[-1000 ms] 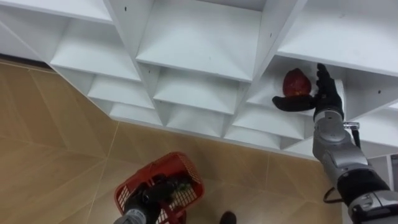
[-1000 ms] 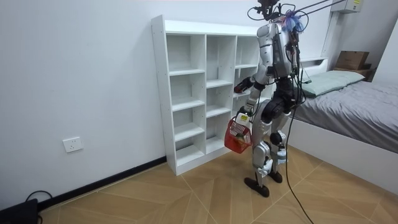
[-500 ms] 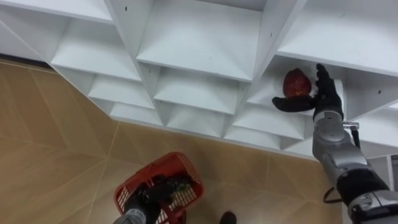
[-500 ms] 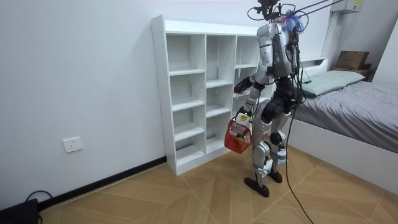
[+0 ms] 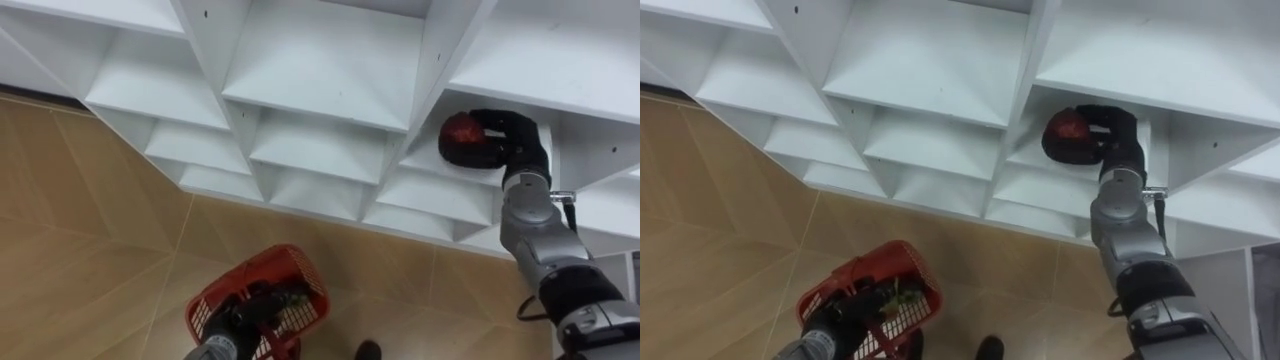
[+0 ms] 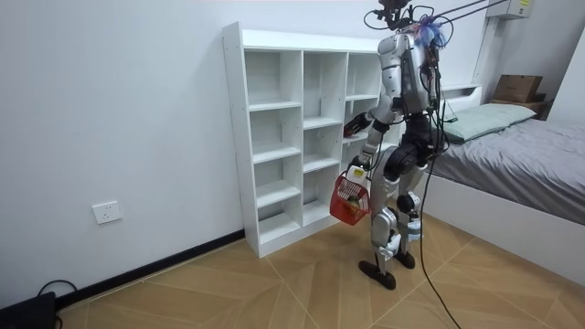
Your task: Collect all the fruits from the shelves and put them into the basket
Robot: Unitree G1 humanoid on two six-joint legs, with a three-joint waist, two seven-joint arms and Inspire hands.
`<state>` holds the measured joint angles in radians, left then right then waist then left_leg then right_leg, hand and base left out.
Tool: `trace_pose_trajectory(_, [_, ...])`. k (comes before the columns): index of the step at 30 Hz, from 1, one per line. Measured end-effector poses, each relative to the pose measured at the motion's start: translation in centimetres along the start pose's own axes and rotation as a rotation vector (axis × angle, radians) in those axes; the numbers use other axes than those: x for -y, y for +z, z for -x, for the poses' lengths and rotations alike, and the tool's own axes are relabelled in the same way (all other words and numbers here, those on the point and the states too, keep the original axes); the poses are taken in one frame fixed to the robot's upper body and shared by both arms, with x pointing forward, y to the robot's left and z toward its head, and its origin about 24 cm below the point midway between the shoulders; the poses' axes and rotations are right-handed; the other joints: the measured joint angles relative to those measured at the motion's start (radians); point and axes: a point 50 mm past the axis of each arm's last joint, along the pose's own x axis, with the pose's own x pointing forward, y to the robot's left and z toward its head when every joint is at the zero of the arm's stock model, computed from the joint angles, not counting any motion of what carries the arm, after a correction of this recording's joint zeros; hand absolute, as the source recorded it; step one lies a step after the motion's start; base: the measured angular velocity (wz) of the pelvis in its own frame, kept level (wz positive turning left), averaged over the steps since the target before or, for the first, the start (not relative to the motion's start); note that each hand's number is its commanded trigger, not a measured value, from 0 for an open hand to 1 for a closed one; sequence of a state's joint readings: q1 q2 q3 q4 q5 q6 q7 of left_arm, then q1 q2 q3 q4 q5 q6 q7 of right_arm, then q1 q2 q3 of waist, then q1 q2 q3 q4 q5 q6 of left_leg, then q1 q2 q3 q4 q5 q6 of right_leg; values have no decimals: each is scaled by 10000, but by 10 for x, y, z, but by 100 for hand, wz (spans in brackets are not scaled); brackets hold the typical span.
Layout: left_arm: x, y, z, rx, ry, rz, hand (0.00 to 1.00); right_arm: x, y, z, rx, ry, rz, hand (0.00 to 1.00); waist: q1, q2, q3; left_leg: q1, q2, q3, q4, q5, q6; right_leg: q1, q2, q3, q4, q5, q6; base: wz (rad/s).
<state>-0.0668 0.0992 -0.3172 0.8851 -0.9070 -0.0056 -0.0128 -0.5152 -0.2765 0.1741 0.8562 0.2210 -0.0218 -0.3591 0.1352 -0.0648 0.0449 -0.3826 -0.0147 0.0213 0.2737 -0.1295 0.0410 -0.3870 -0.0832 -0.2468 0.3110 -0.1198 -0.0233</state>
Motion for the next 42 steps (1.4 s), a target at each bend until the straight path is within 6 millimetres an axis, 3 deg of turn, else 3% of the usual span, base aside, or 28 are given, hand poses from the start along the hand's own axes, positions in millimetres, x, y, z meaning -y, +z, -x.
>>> trace_pose_trajectory(24, [-1, 4, 0, 107, 18, -90, 100, -1, 0, 0, 65, 286, 243, 100, -132, 20, -14, 5, 6, 4, 25, 10, -5, 14, 10, 6, -9, 4, -5, 0])
trace_pose_trajectory(33, [8, 12, 0, 454, -360, 42, 100, -7, -2, 9, 464, 835, 81, 100, -424, 230, -154, 61, 28, 94, 111, 9, -3, 77, 10, 35, 6, 24, -29, 0])
trace_pose_trajectory(37, [11, 13, 0, 568, -492, 359, 100, -16, -21, 27, 474, 1591, 419, 100, -557, 317, -225, 311, 35, 217, 59, 6, -3, 295, 31, 133, -4, 23, -29, -4])
trace_pose_trajectory(42, [9, 15, 1, 666, -483, 329, 100, -25, -48, 49, 16, 2780, 814, 100, -522, 345, -244, 375, 99, 436, 12, 5, -5, 223, 133, 477, -50, 74, -46, -17])
